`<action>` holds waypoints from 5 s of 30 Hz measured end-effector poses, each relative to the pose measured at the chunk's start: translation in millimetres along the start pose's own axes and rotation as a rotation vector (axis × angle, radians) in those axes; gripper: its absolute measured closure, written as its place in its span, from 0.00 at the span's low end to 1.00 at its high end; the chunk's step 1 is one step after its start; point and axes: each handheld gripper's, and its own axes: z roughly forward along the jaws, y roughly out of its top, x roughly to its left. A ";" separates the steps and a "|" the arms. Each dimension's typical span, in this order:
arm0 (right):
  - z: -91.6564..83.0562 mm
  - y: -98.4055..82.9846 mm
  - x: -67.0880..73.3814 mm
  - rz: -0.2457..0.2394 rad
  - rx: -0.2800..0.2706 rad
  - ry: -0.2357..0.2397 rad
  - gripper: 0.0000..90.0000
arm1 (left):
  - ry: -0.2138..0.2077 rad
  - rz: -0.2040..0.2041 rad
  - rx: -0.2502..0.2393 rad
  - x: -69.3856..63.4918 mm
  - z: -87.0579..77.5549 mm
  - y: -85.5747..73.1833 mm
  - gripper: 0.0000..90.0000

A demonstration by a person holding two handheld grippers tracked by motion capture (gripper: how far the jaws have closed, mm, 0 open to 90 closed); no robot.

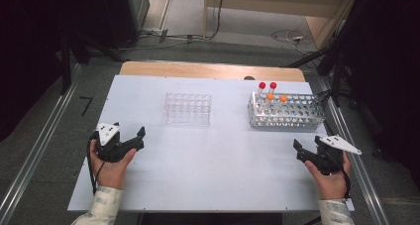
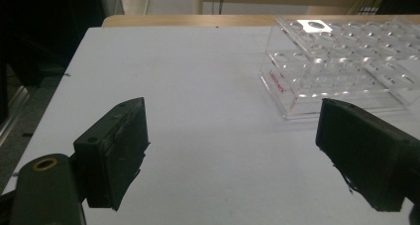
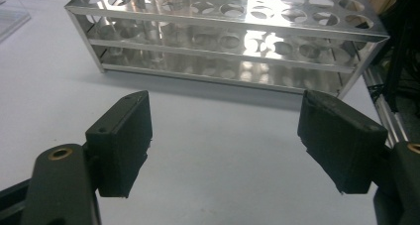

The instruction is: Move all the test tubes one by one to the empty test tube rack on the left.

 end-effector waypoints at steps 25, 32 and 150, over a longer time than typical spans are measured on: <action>14.8 13.7 7.6 0.011 -0.064 0.075 0.25 | -0.050 -0.058 0.030 -0.3 4.0 -2.9 0.18; 25.5 20.0 14.3 -0.001 -0.062 0.099 0.26 | -0.056 -0.045 0.046 -1.3 4.9 -3.9 0.18; 45.2 68.0 104.5 -0.174 -0.159 0.345 0.81 | -0.298 0.049 0.022 -99.9 44.4 53.4 0.24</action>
